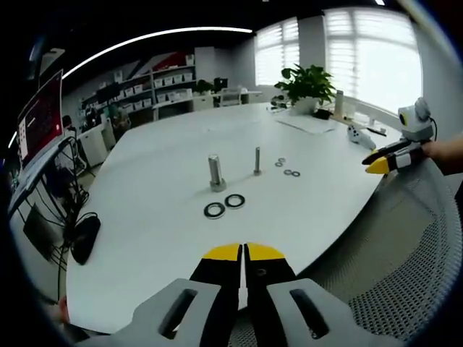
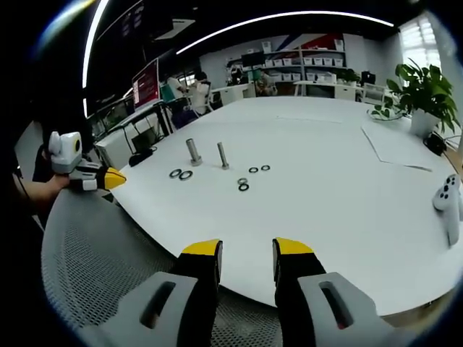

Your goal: Place the washer onto the threaded stud by aligning its center hole with the stud, sliding it down to the base, and recovering from edge contact or off-axis alignment until the washer reaches the visible bottom stop.

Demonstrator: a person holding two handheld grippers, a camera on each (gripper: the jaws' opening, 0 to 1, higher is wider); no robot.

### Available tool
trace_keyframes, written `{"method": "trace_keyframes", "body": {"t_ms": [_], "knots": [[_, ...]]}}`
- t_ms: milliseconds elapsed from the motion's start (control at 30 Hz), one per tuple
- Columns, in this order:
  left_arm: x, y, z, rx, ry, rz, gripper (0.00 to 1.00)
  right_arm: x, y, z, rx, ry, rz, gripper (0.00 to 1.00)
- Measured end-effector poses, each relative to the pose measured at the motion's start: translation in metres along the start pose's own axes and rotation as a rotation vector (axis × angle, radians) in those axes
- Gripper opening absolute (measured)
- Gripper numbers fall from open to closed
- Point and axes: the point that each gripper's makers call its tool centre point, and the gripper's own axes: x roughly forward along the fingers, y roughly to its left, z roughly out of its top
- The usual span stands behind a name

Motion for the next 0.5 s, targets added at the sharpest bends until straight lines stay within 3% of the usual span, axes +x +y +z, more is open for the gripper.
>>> {"method": "trace_keyframes", "body": {"t_ms": [500], "knots": [[0.0002,-0.0004,-0.0004,0.000,0.002,-0.003,0.00,0.0003,0.0009,-0.0012,-0.010,0.012,0.007,0.32]]}}
